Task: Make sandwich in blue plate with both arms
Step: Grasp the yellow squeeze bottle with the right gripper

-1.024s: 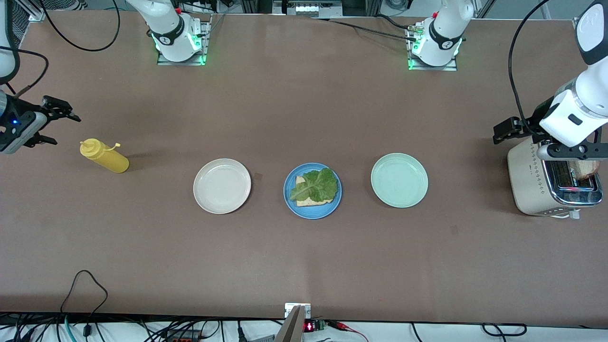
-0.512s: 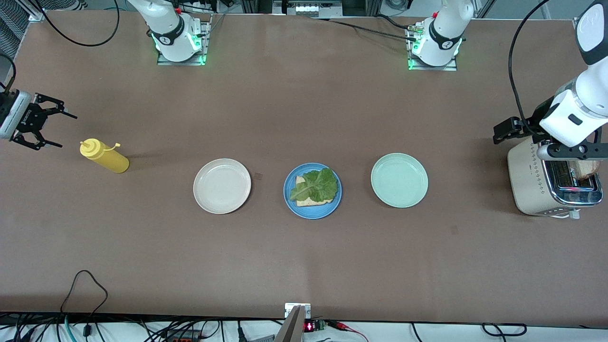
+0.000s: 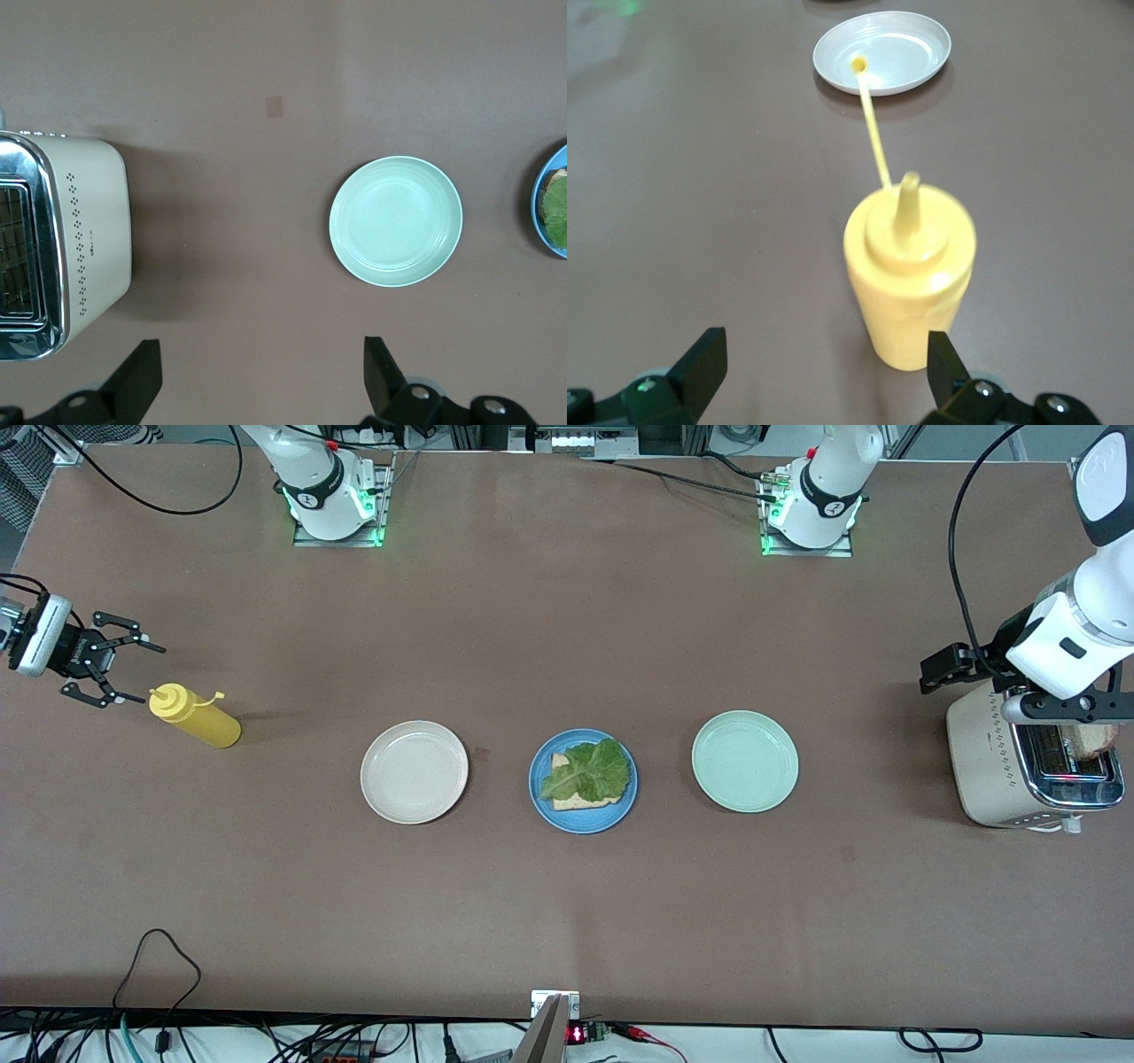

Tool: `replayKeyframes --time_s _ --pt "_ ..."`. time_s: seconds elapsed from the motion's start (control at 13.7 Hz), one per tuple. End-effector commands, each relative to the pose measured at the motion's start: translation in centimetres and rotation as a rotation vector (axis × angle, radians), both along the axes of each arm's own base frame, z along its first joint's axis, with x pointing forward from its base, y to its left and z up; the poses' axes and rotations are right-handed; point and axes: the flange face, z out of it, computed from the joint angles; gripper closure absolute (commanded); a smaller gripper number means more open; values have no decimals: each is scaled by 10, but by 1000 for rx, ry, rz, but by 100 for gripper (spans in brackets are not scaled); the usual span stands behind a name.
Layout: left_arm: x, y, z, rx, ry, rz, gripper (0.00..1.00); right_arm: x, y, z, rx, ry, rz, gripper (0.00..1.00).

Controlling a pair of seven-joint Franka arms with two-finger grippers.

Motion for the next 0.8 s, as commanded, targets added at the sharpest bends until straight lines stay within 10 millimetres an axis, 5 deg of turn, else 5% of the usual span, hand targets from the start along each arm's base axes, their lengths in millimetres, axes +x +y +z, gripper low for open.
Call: replayKeyframes --time_s 0.0,0.37,0.73 --pt "-2 3 1 11 -3 -22 0 4 -10 -15 61 -70 25 0" --pt "-2 2 1 11 -6 -23 0 15 -13 -81 170 -98 53 0" --pt "-2 3 1 10 -3 -21 0 29 -7 -111 228 -136 51 0"
